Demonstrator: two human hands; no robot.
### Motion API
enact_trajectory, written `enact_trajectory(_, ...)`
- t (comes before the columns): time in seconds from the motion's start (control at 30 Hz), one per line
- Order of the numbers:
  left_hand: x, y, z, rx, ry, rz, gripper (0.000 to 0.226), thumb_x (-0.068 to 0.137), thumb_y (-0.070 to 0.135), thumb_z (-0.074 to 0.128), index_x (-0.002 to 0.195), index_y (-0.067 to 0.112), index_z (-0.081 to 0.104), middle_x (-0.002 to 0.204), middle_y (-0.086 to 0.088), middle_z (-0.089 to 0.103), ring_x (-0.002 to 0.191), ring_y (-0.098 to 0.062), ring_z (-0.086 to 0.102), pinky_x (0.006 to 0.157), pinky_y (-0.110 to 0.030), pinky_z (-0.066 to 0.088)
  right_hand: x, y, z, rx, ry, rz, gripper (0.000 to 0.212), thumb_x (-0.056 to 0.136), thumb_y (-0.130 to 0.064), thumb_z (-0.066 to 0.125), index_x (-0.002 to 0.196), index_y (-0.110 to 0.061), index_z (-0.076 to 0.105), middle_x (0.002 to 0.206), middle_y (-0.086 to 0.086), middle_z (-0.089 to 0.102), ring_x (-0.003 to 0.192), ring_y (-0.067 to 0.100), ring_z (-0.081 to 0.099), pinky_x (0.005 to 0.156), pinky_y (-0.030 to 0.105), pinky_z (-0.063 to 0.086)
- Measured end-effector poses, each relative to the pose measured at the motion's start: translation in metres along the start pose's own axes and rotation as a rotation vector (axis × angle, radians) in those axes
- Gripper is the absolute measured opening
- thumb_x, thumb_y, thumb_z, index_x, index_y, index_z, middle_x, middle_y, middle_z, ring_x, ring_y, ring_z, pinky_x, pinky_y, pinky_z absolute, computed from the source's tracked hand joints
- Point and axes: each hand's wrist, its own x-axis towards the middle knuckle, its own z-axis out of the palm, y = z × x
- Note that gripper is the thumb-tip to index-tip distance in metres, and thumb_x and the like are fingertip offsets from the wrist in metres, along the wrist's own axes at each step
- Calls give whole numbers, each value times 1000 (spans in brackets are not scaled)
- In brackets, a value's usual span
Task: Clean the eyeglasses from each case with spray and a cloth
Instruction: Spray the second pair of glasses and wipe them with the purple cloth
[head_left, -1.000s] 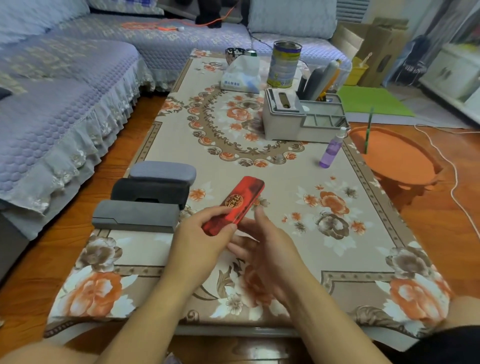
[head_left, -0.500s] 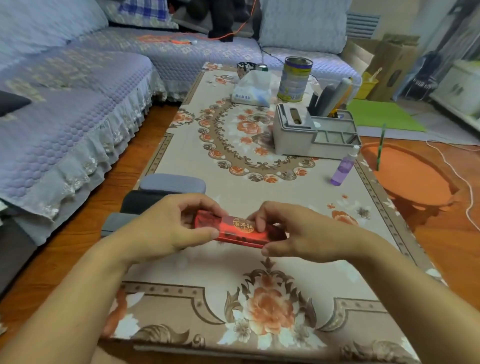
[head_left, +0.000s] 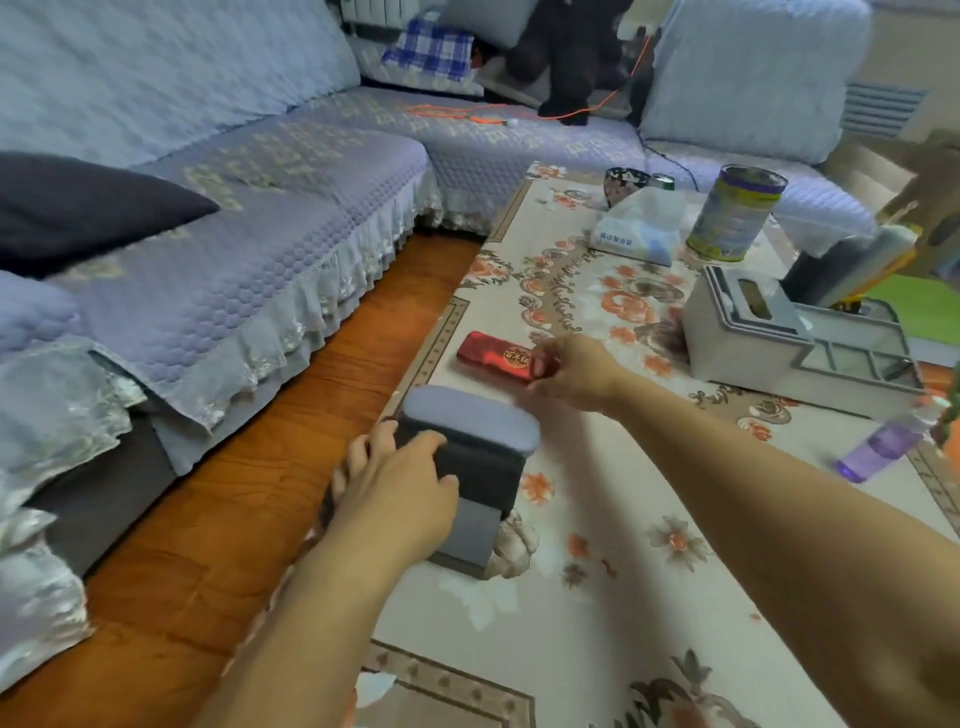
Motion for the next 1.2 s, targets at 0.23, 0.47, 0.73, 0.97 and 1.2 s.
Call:
enact_trajectory(0.23,5,0,-6,35,46,-1,44,102,29,51,142,45,45,160,3,26,146,-26,23,120,-54,23,22,-11,24,-58,-88,-42,20,82,-8,77,74,-16,61,106,7,73,103,23,65,85,29,55)
enact_trajectory(0.47,2,1,-5,40,71,8,49,100,24,54,143,45,45,160,3,28,147,-25,23,121,-55,18,5,-24,20,-133,52,-147,7,94,-21,70,95,-15,73,132,6,62,125,24,53,104,40,45)
enact_trajectory(0.73,-3,8,-3,127,32,23,49,100,24,53,146,37,43,157,-4,31,143,-30,28,117,-58,25,-52,-8,27,-238,-92,-215,40,98,-32,62,138,-29,61,138,-5,61,114,15,59,96,34,48)
enact_trajectory(0.97,-9,18,-7,186,1,-1,48,99,16,49,144,31,46,147,-9,41,133,-34,43,110,-56,38,-53,-21,37,-171,-76,-202,52,97,-38,64,146,-24,54,146,0,56,128,22,53,105,37,40)
enact_trajectory(1.2,-12,18,-6,175,16,-15,56,99,14,46,151,34,41,158,-5,33,143,-31,35,116,-53,31,-30,-46,58,-468,-60,-301,58,98,-47,59,149,-24,44,133,9,61,115,29,58,95,41,48)
